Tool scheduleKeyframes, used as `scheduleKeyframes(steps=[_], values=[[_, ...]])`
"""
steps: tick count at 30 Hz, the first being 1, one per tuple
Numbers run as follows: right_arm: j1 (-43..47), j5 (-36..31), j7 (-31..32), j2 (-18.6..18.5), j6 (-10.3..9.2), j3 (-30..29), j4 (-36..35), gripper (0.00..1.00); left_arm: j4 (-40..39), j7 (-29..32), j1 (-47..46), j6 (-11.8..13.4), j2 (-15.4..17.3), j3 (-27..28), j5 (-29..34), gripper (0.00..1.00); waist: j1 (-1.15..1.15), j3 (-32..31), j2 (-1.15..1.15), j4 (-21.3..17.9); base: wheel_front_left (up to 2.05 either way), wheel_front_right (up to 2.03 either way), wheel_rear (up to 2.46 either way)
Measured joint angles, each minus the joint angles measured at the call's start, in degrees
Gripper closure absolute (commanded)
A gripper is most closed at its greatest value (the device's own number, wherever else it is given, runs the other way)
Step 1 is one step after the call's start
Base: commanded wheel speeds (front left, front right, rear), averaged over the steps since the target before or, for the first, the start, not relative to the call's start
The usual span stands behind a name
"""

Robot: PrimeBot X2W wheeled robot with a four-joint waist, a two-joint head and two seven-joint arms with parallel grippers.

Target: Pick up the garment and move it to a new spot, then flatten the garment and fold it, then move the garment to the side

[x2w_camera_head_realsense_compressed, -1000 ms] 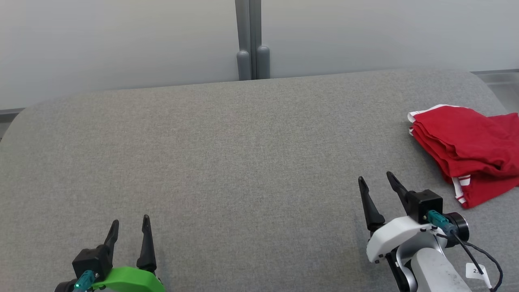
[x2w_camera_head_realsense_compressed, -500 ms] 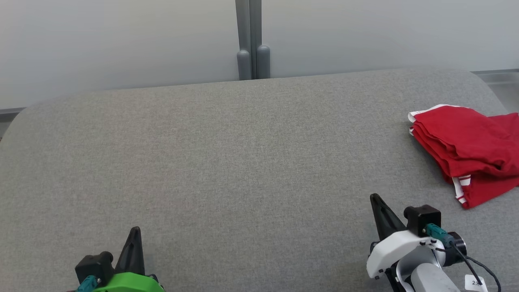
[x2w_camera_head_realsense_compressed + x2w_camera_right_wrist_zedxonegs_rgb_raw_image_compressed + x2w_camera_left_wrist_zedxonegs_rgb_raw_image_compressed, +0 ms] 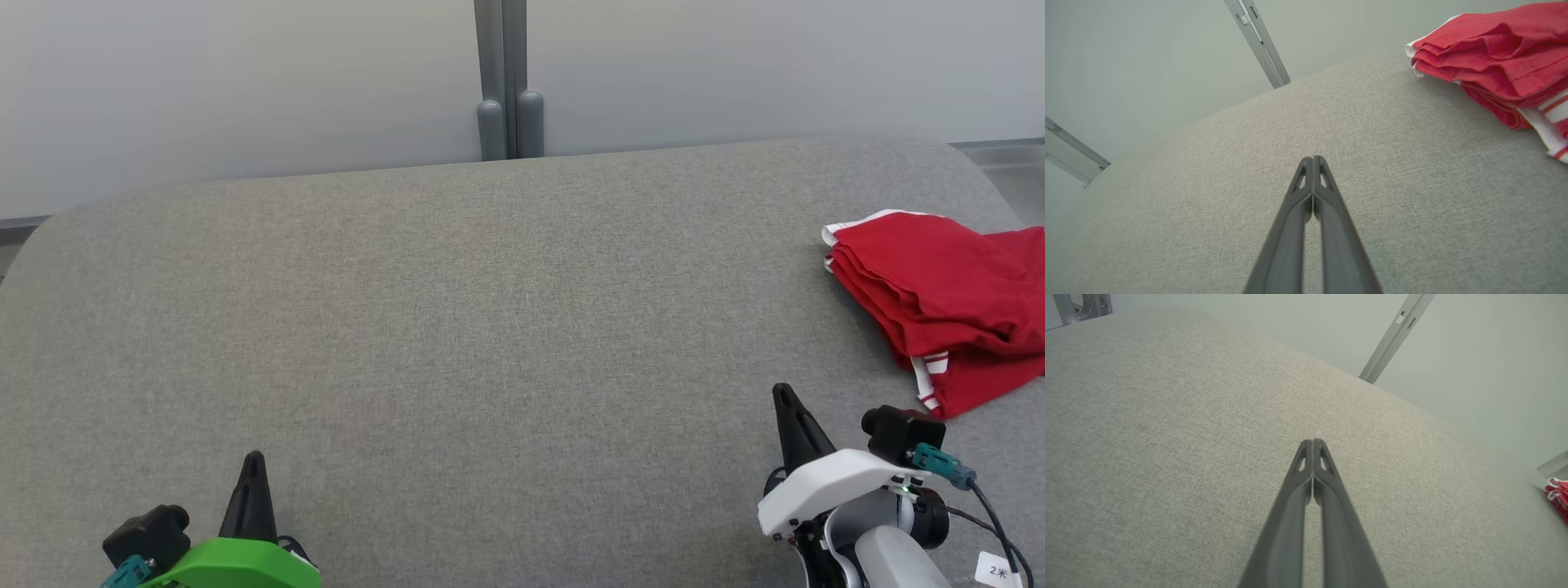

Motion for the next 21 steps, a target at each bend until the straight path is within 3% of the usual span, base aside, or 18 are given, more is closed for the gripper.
scheduleKeyframes(steps=[21], values=[[1.2, 18.0, 4.5, 0.0, -0.01, -2.9, -3.8, 1.00, -2.5, 4.5, -0.3, -0.6, 0.0, 1.1, -17.0, 1.00, 0.00, 0.1, 0.00, 0.0, 0.00, 0.00, 0.00]])
